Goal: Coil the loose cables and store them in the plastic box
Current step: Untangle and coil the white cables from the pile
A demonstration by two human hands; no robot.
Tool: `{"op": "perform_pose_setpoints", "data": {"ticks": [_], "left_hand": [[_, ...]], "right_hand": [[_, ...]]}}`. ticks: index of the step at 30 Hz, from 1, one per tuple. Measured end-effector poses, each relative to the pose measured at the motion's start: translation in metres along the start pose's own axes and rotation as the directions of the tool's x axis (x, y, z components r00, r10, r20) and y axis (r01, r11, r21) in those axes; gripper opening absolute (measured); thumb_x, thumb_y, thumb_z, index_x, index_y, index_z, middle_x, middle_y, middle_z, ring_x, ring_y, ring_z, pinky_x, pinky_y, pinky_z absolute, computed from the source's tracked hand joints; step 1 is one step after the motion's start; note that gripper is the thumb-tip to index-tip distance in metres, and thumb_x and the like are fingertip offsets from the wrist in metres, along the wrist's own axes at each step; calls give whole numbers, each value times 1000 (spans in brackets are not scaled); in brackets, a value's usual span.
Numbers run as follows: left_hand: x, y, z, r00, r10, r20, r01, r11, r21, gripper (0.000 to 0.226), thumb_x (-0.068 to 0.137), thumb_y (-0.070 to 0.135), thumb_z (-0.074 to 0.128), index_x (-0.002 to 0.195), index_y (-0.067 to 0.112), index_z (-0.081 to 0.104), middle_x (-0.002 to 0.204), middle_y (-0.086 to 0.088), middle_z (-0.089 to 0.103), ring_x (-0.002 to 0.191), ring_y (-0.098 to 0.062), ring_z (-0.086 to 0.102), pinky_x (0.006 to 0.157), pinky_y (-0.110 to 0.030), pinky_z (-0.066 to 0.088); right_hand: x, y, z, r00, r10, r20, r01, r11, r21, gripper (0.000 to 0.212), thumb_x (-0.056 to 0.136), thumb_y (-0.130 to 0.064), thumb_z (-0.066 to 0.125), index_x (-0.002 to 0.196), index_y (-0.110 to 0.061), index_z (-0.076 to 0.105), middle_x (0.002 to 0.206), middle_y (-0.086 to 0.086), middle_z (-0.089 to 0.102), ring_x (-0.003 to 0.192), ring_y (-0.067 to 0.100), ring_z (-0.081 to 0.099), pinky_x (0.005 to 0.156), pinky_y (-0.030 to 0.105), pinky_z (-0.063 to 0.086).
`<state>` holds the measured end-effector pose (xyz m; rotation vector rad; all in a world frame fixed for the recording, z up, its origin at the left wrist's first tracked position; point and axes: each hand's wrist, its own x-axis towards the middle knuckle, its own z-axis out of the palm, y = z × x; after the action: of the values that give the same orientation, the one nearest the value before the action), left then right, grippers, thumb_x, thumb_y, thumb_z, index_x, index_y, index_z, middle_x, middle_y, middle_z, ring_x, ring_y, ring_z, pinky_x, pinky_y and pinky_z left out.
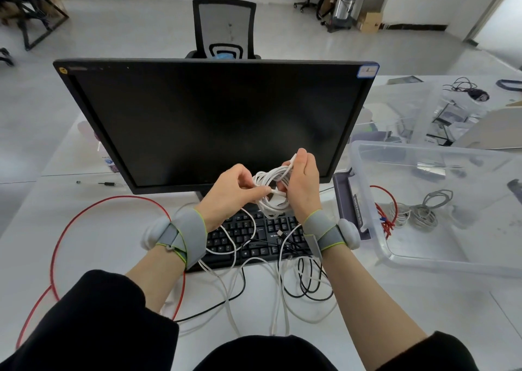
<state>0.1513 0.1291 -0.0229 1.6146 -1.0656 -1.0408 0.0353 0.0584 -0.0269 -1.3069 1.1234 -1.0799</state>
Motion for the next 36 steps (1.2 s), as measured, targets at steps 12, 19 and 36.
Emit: {"op": "perform_pose_setpoints", "data": {"ticks": [12, 19, 36], "left_hand": [[-1, 8, 6, 975, -139, 175, 154, 985, -73, 21, 82, 1, 68, 102, -1, 61, 94, -17, 65, 88, -27, 64, 89, -38, 53], [6, 6, 6, 985, -160, 70, 156, 986, 63, 17, 79, -3, 64, 80, 9, 52, 75, -9, 54, 74, -23, 55, 74, -34, 47], [4, 11, -18, 903, -111, 416, 42, 984, 172, 25, 98, 33, 41, 103, 22, 63, 99, 12, 63, 96, 3, 54, 87, -16, 38]], "right_hand": [[-7, 7, 5, 996, -94, 1, 93, 987, -128, 30, 103, -31, 27, 78, -23, 40, 74, 0, 50, 69, 20, 51, 66, 39, 48], [-11, 9, 3, 989, -136, 61, 144, 978, -153, 31, 103, -25, 27, 75, -20, 37, 68, -2, 44, 59, 4, 47, 59, 21, 44], [-2, 4, 15, 988, 77, -132, -78, 997, -2, 37, 101, -40, 27, 72, -20, 39, 66, -1, 44, 64, 21, 46, 63, 36, 40]]}}
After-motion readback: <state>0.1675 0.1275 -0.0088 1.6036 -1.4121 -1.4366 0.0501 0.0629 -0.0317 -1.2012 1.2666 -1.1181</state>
